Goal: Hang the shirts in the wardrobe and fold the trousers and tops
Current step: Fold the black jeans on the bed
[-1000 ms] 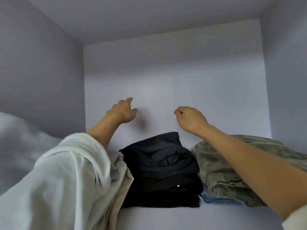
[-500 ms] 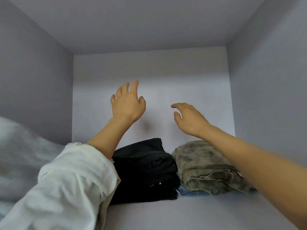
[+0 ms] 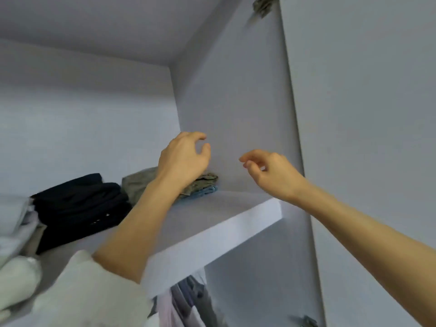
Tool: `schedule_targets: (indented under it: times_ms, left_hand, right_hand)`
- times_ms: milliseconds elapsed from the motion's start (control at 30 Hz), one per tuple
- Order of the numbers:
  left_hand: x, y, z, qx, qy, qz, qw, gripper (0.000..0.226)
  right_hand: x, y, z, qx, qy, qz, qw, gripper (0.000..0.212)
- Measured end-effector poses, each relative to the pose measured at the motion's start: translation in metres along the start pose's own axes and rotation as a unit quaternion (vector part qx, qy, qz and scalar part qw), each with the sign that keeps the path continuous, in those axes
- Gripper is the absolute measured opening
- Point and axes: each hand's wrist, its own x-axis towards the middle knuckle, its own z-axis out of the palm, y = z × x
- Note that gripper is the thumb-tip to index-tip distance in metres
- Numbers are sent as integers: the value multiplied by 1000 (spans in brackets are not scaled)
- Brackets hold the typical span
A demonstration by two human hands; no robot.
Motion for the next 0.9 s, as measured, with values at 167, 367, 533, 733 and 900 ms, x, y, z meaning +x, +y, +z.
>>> schedule_targets:
  times_ms: [167, 367, 533, 733, 900]
  left_hand:
    - [-98, 108, 47, -179, -29, 40, 983, 31]
    - [-256, 276, 95, -339, -211, 113, 910, 26]
    - [-386, 428, 102, -431, -390, 149, 800, 25]
    - [-530, 621, 26, -522, -517, 310, 604, 26]
    - [-629, 729, -67, -564, -545, 437, 440, 27]
  right_hand:
    - [-149, 24, -103, -18, -1, 119, 993, 26]
    - [-365, 12, -236, -96, 16, 331, 939, 26]
    - [-550, -25, -332, -166, -14, 518, 839, 25]
    - [-745, -152, -435, -254, 137, 712, 640, 26]
    - [-846, -289, -470, -322, 302, 757, 481, 25]
